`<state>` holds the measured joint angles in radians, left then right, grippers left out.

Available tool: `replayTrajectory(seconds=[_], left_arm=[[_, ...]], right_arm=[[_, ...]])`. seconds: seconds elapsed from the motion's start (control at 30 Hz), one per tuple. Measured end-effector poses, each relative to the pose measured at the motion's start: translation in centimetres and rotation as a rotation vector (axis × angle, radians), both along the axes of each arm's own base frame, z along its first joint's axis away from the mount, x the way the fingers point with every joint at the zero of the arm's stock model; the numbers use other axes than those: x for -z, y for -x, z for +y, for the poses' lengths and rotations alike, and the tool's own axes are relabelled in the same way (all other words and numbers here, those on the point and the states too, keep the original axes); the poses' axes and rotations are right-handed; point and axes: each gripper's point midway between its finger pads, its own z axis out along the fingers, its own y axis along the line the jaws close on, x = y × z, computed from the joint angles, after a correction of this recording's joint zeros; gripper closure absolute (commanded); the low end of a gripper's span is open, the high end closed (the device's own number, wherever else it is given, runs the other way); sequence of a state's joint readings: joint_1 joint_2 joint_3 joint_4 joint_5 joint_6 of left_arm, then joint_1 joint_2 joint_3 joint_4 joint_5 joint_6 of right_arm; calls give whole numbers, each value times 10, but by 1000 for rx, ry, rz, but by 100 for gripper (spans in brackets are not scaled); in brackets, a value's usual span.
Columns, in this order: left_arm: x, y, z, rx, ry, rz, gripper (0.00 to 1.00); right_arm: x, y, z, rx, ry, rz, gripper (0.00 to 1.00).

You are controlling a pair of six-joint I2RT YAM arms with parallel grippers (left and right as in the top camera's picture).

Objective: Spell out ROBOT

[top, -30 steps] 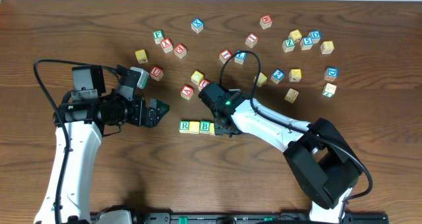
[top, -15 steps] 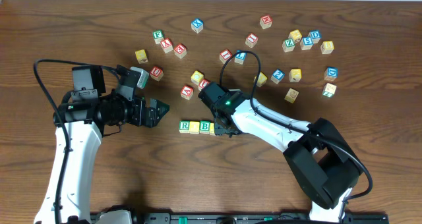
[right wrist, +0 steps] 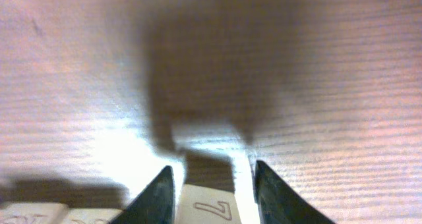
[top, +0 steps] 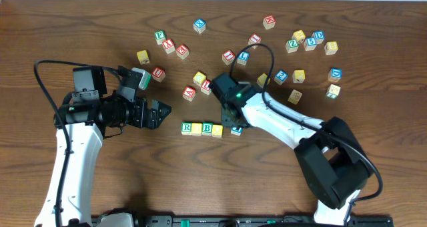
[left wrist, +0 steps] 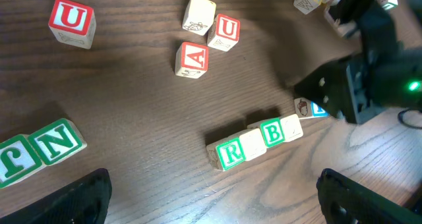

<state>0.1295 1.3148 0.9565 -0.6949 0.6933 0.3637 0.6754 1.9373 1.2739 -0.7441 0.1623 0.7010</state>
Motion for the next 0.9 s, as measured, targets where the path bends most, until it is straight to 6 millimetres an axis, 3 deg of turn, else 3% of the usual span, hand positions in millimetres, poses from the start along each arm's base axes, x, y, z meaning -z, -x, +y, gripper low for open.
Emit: replayTrajectory(seconds=[0.03,0.23,0.6,0.9], left_arm=[[0,0,0,0,0,0,2],[0,0,0,0,0,0,2],[0,0,0,0,0,0,2],[0,0,0,0,0,0,2]], right_arm=[[-4,-4,0,2,-8,-12,80],[-26,-23,-3,25,-38,-69,99],[-23,-12,-22,35,28,-19,99],[-23,-5,-19,26,42,-9,99]])
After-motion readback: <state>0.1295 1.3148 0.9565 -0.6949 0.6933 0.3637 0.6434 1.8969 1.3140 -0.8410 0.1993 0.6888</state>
